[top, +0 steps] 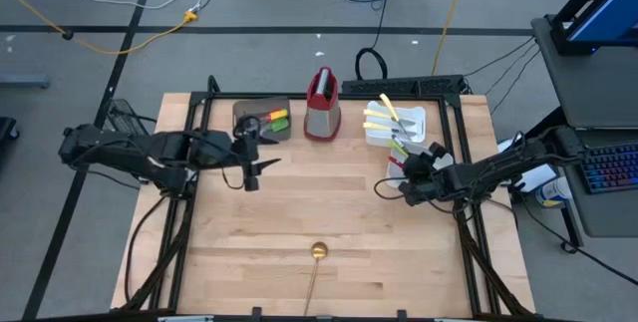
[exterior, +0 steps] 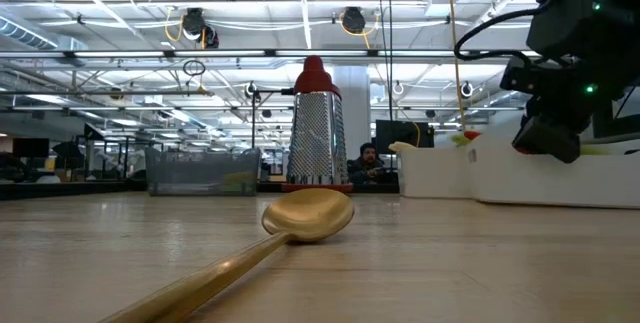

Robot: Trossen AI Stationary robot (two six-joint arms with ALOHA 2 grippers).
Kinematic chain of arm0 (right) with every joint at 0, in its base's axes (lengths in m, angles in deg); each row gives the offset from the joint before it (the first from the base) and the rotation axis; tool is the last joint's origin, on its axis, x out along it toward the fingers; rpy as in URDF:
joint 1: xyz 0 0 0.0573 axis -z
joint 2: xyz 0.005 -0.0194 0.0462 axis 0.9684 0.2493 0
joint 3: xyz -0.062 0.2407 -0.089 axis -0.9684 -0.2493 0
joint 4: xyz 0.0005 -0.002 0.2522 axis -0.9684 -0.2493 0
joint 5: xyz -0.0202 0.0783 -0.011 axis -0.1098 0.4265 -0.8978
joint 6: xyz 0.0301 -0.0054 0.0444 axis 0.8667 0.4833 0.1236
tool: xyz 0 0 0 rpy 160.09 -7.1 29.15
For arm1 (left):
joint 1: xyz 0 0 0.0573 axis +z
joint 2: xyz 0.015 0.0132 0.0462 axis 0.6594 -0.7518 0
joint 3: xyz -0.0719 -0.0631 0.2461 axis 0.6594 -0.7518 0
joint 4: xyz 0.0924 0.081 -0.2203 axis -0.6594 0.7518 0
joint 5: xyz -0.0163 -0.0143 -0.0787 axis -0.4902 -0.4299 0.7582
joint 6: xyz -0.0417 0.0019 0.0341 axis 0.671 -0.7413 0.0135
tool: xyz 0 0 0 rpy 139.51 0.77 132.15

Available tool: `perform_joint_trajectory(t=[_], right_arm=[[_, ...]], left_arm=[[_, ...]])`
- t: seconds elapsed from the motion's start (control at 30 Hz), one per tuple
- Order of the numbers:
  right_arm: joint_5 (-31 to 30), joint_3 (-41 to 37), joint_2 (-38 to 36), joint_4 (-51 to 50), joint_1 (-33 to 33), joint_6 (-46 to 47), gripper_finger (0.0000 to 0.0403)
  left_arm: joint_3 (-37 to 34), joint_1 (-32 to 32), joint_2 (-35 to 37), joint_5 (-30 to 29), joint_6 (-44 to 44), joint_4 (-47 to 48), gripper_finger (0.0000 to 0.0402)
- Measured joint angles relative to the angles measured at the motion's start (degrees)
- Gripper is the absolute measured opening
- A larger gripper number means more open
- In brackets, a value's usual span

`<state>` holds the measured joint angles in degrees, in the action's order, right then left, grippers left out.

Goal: Pick & Place Kitchen Items
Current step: Put the green serving spoon into the bottom white bin, then put the gold serving spoon into the bottom white bin

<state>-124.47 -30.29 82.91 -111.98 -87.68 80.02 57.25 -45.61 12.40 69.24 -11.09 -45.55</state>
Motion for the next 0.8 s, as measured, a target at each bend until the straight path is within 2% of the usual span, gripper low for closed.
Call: perform_joint_trajectory(t=[0.17, 0.3, 0.8], right_arm=[[1.34, -0.18, 0.07, -0.36, 0.04, 0.02, 0.0146], [1.84, -0.17, 0.04, 0.16, 0.04, -0.09, 0.0164], [8.15, 3.24, -7.28, 3.37, 0.02, -7.1, 0.0174]], left_arm=[[0.0, 0.0, -0.5, 0.02, 0.0, 1.04, 0.0202], [-0.02, 0.0, -0.79, 0.02, -0.01, 1.28, 0.0202], [-0.02, 0.0, -0.72, 0.0, -0.36, 0.75, 0.0202]])
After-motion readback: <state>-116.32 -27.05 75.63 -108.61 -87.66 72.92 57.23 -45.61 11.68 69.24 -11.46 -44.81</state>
